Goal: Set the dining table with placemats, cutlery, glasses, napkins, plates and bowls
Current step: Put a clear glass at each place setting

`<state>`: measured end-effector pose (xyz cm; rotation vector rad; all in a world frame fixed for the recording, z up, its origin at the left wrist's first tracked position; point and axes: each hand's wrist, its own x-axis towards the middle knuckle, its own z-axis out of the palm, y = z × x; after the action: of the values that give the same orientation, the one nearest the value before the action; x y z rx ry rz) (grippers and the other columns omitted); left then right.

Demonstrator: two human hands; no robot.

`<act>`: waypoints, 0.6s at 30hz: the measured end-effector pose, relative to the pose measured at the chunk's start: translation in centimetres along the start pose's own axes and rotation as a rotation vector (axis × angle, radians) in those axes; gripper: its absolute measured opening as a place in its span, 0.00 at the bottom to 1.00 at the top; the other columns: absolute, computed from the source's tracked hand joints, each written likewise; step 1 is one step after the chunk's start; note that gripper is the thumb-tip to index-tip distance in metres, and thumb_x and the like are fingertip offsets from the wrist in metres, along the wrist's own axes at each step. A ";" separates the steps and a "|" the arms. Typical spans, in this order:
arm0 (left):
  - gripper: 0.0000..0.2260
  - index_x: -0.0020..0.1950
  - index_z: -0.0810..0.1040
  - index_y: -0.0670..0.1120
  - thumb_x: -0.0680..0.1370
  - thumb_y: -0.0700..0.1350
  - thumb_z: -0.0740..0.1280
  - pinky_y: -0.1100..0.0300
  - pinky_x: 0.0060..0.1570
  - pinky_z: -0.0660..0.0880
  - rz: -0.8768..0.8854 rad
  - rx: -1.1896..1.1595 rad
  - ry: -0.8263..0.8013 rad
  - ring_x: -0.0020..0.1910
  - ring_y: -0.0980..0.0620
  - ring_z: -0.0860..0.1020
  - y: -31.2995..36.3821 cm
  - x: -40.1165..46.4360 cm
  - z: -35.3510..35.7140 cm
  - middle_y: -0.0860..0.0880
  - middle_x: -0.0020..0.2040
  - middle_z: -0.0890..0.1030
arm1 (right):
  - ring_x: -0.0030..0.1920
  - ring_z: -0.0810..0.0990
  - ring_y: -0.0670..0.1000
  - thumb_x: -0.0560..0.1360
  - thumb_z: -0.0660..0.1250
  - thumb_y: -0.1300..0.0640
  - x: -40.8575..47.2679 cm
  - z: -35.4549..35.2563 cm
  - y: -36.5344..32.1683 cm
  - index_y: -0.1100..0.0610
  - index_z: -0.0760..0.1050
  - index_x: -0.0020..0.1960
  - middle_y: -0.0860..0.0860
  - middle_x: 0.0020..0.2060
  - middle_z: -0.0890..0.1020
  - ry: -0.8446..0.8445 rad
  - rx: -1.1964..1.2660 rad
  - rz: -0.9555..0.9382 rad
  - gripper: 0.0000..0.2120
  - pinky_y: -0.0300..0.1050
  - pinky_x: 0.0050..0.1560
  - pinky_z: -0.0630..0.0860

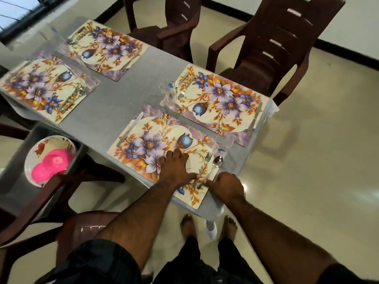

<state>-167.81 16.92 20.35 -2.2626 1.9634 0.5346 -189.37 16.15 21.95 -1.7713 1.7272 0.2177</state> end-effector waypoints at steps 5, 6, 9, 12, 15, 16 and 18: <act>0.43 0.74 0.71 0.53 0.67 0.78 0.66 0.42 0.65 0.69 -0.026 0.037 -0.007 0.70 0.41 0.67 0.6 0.0 0.0 0.45 0.73 0.70 | 0.40 0.77 0.46 0.70 0.62 0.20 1.2 1.4 -0.1 0.50 0.77 0.52 0.49 0.48 0.85 0.039 0.012 0.074 0.34 0.41 0.38 0.72; 0.42 0.74 0.71 0.53 0.68 0.77 0.67 0.41 0.66 0.69 -0.026 0.036 -0.009 0.70 0.41 0.67 0.6 -0.1 0.0 0.45 0.74 0.69 | 0.41 0.77 0.46 0.72 0.63 0.22 1.2 1.3 -0.2 0.51 0.78 0.54 0.49 0.49 0.85 0.037 0.010 0.081 0.32 0.40 0.39 0.72; 0.41 0.75 0.69 0.54 0.69 0.75 0.69 0.39 0.68 0.67 -0.021 0.042 -0.016 0.72 0.40 0.66 0.7 -0.1 0.0 0.45 0.76 0.68 | 0.46 0.82 0.49 0.74 0.65 0.26 1.3 1.2 -0.3 0.52 0.78 0.57 0.50 0.52 0.85 0.036 0.011 0.075 0.31 0.41 0.42 0.72; 0.42 0.76 0.67 0.54 0.69 0.75 0.70 0.38 0.71 0.67 -0.032 0.043 -0.048 0.75 0.40 0.65 0.8 0.1 -0.1 0.45 0.78 0.66 | 0.47 0.83 0.50 0.73 0.65 0.25 1.3 1.3 0.1 0.51 0.78 0.56 0.49 0.51 0.85 0.006 0.031 0.084 0.31 0.41 0.43 0.76; 0.42 0.77 0.67 0.54 0.70 0.75 0.69 0.37 0.72 0.67 -0.046 0.041 -0.064 0.75 0.40 0.65 1.0 0.2 -0.3 0.45 0.78 0.66 | 0.43 0.81 0.48 0.70 0.65 0.22 1.3 1.2 0.5 0.51 0.78 0.54 0.48 0.50 0.85 0.008 0.024 0.092 0.33 0.42 0.42 0.78; 0.42 0.77 0.67 0.54 0.70 0.75 0.69 0.37 0.72 0.67 -0.049 0.040 -0.061 0.75 0.40 0.65 1.0 0.2 -0.3 0.45 0.78 0.66 | 0.42 0.81 0.47 0.70 0.64 0.22 1.4 1.2 0.5 0.51 0.78 0.54 0.48 0.49 0.85 0.009 0.014 0.088 0.33 0.42 0.41 0.77; 0.41 0.76 0.68 0.54 0.70 0.74 0.69 0.37 0.71 0.67 -0.056 0.031 -0.050 0.75 0.40 0.66 0.9 0.0 -0.4 0.45 0.77 0.67 | 0.43 0.81 0.48 0.70 0.63 0.21 1.3 0.8 0.5 0.51 0.78 0.52 0.48 0.48 0.84 0.004 0.002 0.081 0.33 0.43 0.42 0.78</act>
<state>-168.59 16.68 20.90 -2.2558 1.8668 0.5455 -189.41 15.54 20.44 -1.7030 1.8029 0.2467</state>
